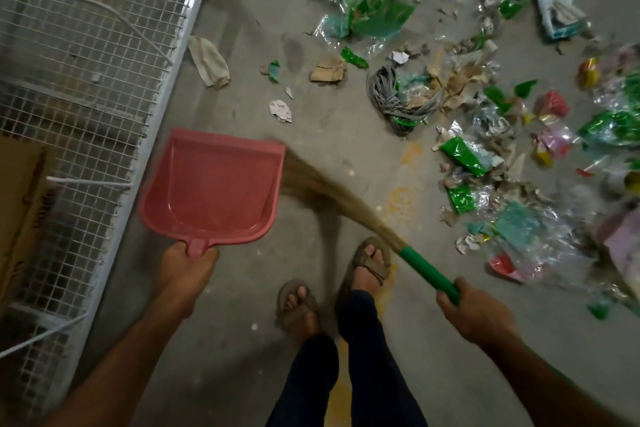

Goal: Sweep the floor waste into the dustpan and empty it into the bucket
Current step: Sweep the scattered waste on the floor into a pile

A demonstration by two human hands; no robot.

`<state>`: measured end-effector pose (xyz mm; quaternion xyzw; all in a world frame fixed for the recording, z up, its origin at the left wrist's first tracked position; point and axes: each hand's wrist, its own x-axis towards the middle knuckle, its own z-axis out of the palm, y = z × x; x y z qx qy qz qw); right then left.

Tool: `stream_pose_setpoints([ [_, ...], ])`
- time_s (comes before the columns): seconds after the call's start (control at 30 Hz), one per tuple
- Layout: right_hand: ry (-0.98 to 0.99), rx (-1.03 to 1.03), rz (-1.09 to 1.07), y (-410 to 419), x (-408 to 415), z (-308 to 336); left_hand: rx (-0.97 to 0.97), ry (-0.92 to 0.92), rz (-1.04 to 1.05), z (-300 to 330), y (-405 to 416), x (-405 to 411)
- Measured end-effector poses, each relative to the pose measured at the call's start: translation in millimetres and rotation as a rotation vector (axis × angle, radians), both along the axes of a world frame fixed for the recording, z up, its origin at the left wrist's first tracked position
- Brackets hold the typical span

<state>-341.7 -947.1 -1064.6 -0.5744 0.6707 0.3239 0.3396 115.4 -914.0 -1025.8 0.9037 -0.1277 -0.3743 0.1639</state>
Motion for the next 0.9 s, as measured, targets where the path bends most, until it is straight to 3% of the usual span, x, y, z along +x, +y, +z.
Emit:
stream_pose_setpoints([
  [0.17, -0.034, -0.099, -0.257, -17, -60, 54, 0.002, 0.003, 0.012, 7, -18, -24],
  [0.33, -0.192, -0.102, -0.333, -32, -36, 91, -0.013, -0.011, 0.036, 20, -40, -38],
  [0.5, -0.298, -0.027, 0.023, -62, 45, 28, -0.015, -0.056, 0.073, 26, -54, -34],
  [0.63, -0.298, -0.059, 0.176, -126, 137, -20, -0.037, -0.027, 0.097, 23, -70, -29],
  [0.77, -0.211, -0.035, 0.048, -162, 135, -44, -0.036, -0.017, 0.065, 10, -89, -19],
  [0.9, -0.121, -0.104, -0.171, -136, 49, -30, -0.029, 0.029, 0.051, -5, -112, -10],
])
